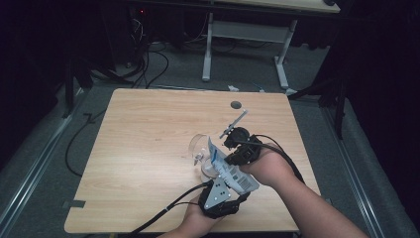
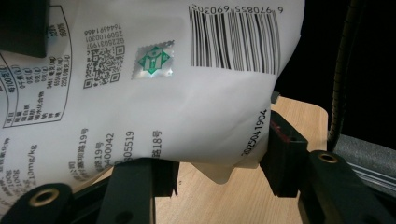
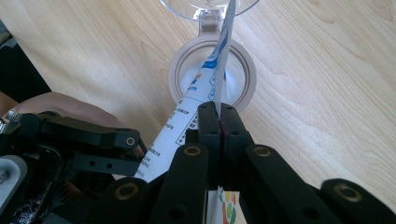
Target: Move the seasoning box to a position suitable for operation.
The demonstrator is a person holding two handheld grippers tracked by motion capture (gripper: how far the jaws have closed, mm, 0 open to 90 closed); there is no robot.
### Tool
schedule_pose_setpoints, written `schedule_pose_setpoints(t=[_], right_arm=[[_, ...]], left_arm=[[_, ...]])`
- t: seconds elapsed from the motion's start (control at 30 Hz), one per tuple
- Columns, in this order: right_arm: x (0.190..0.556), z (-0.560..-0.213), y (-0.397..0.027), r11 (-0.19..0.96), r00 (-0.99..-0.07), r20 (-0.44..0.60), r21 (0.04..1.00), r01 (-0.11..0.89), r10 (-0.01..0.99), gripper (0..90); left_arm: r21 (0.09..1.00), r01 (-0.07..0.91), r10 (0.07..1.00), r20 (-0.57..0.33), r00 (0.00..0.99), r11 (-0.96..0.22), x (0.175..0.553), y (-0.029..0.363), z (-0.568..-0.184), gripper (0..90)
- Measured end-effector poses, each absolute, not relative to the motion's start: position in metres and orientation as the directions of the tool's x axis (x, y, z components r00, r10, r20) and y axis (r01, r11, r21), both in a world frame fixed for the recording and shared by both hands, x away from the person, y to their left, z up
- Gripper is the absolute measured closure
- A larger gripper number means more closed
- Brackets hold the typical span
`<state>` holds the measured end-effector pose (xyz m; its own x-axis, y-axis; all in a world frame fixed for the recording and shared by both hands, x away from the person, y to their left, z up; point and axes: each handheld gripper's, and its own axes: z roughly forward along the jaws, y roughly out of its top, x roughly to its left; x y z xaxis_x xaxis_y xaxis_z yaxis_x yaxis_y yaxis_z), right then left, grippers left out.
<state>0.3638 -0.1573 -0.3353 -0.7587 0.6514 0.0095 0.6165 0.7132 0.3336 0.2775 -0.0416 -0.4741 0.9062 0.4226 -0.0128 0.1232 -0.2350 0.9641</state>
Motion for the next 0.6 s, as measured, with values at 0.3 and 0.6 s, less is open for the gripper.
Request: schedule_pose_setpoints(t=[0.3, 0.6], right_arm=[[0.3646, -0.3348, -0.1566, 0.721, -0.766, 0.004, 0.335, 0.607, 0.643, 89.9], [0.3647, -0.3346, -0.1555, 0.722, -0.766, 0.002, 0.333, 0.606, 0.642, 89.8]], left_arm=[[0.965, 0.122, 0.424, -0.012, 0.906, -0.233, 0.2776, -0.0412, -0.4737, 53.8], [0.966, 0.123, 0.425, -0.016, 0.905, -0.226, 0.2776, -0.0409, -0.4732, 53.9]])
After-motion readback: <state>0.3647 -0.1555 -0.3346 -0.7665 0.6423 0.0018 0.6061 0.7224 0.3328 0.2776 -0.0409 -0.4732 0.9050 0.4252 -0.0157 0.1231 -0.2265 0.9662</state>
